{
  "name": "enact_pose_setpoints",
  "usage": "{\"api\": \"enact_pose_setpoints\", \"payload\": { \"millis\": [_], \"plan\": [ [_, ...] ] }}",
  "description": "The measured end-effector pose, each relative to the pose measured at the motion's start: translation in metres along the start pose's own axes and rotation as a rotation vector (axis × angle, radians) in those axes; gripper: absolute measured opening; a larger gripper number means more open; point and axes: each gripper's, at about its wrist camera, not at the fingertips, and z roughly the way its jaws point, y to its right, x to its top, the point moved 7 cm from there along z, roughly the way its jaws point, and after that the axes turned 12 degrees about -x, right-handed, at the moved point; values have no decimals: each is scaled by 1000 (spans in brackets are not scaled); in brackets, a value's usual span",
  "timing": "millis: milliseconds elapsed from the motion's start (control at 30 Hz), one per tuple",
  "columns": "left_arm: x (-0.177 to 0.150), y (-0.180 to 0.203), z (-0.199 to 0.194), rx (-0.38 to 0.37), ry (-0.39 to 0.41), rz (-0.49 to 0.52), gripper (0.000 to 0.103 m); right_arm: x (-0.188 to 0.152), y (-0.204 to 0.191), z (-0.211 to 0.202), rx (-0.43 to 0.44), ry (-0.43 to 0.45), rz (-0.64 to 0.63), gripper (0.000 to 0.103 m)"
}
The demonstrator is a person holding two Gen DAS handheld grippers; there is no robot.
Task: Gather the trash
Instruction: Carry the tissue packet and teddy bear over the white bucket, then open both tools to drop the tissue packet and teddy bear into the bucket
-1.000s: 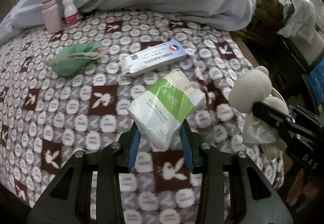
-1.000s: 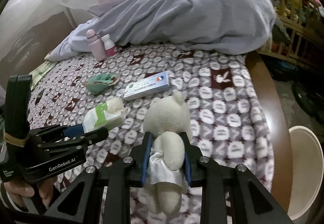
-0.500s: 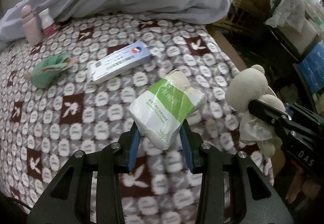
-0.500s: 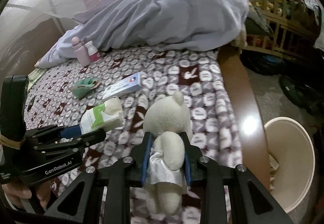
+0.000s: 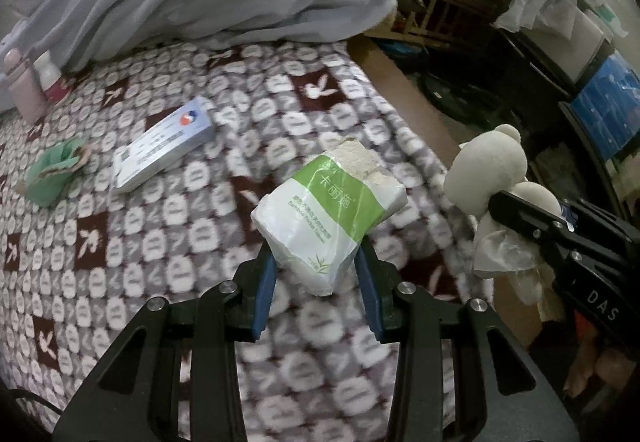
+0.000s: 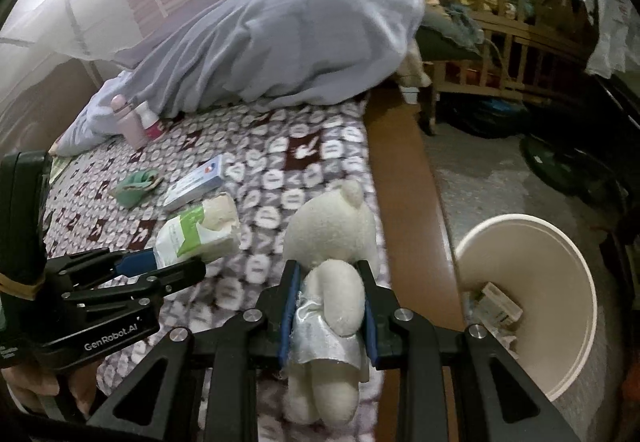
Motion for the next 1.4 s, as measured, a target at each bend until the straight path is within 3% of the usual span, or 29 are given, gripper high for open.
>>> {"api": "enact_pose_setpoints", "payload": {
  "millis": [800, 1400],
  "plan": [
    [23, 104, 58, -90, -71, 144, 36, -20, 133, -7, -141, -27, 165, 26],
    [28, 159, 102, -127, -132, 203, 36, -45, 200, -3, -203, -58, 263, 26]
  ]
}}
